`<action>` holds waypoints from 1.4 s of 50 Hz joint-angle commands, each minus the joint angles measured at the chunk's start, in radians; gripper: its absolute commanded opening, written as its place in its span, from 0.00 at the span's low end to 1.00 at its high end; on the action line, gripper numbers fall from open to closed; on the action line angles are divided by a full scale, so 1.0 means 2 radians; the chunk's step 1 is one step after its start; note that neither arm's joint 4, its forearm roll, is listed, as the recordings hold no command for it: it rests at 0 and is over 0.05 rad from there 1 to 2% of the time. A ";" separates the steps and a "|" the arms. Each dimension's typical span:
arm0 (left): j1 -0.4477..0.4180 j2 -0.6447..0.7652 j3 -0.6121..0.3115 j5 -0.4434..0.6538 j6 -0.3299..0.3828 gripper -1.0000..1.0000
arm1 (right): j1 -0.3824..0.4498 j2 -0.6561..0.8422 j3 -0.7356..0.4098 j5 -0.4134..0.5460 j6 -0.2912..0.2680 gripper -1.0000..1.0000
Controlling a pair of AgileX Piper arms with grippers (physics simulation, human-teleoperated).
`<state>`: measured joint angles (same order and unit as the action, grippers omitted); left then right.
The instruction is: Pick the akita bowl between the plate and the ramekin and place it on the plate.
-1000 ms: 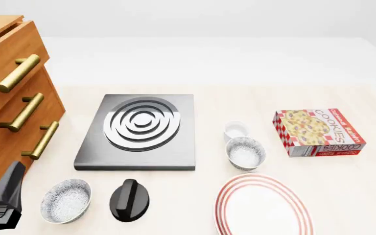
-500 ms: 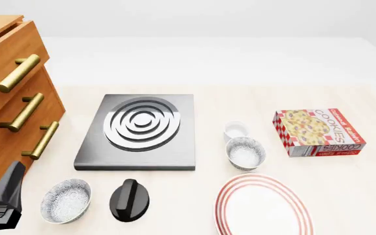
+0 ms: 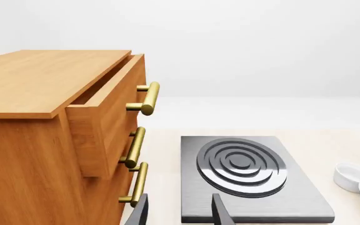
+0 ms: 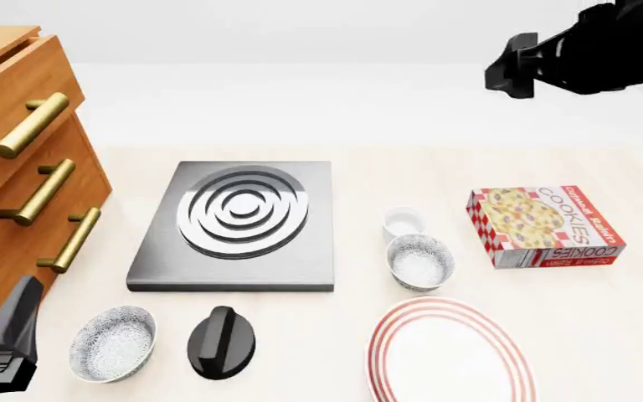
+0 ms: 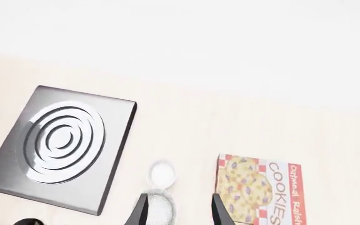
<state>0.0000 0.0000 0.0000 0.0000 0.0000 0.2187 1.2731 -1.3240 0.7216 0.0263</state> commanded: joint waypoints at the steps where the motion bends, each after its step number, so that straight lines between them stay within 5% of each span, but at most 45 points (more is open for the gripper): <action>1: 0.000 0.000 0.000 0.000 0.000 1.00 | 0.002 0.033 0.043 -0.031 0.019 1.00; 42: 0.000 0.000 0.000 0.000 0.000 1.00 | -0.010 0.068 0.164 -0.118 0.044 1.00; 70: 0.000 0.000 0.000 0.000 0.000 1.00 | -0.013 0.113 0.228 -0.204 0.093 1.00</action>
<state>0.0000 0.0000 0.0000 0.0000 0.0000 0.1890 1.4588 -0.9133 0.3772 0.1750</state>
